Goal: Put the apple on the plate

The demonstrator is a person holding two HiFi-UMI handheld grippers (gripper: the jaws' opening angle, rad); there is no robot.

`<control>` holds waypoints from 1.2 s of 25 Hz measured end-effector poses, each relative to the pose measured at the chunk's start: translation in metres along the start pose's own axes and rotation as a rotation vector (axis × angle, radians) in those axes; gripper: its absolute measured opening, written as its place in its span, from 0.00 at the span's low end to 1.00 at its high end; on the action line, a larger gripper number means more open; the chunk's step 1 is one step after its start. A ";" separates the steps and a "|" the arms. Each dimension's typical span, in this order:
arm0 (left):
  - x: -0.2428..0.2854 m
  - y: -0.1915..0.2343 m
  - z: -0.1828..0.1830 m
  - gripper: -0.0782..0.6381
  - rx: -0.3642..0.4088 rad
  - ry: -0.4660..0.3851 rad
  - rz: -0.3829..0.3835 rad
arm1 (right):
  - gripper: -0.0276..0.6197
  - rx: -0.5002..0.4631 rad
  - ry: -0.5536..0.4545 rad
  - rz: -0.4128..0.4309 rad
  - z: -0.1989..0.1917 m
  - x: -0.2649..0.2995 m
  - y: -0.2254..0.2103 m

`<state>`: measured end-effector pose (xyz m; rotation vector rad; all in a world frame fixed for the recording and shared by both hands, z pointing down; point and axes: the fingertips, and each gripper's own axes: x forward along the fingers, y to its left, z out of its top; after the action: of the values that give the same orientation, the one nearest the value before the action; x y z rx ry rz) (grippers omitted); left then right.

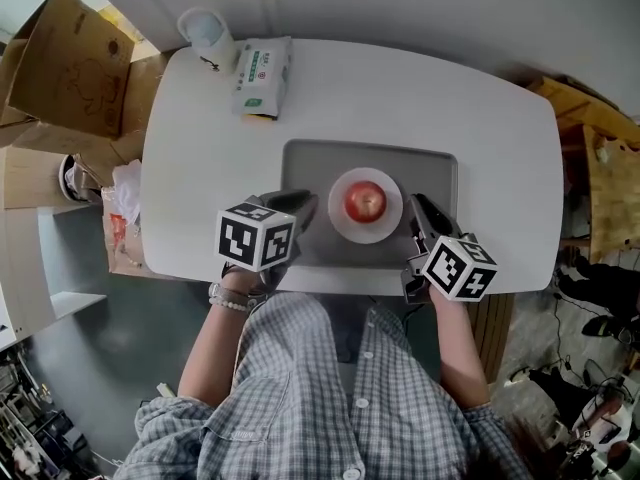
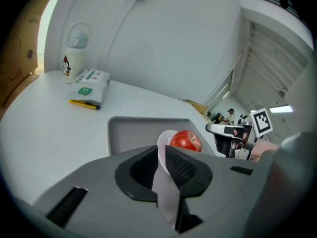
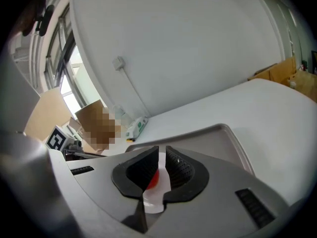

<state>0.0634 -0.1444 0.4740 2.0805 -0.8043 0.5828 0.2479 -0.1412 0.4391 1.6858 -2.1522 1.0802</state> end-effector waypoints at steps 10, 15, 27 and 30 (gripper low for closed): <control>-0.067 -0.027 0.044 0.13 0.085 -0.242 -0.064 | 0.10 -0.195 -0.157 0.140 0.052 -0.029 0.079; -0.103 -0.042 0.061 0.12 0.168 -0.331 -0.037 | 0.10 -0.249 -0.221 0.165 0.072 -0.049 0.102; -0.172 -0.049 0.072 0.12 0.218 -0.477 0.028 | 0.09 -0.304 -0.340 0.173 0.101 -0.081 0.131; -0.178 -0.048 0.073 0.12 0.218 -0.494 0.031 | 0.09 -0.309 -0.342 0.173 0.100 -0.081 0.133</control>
<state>-0.0161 -0.1211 0.2942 2.4595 -1.0891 0.1717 0.1812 -0.1336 0.2671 1.6567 -2.5526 0.4790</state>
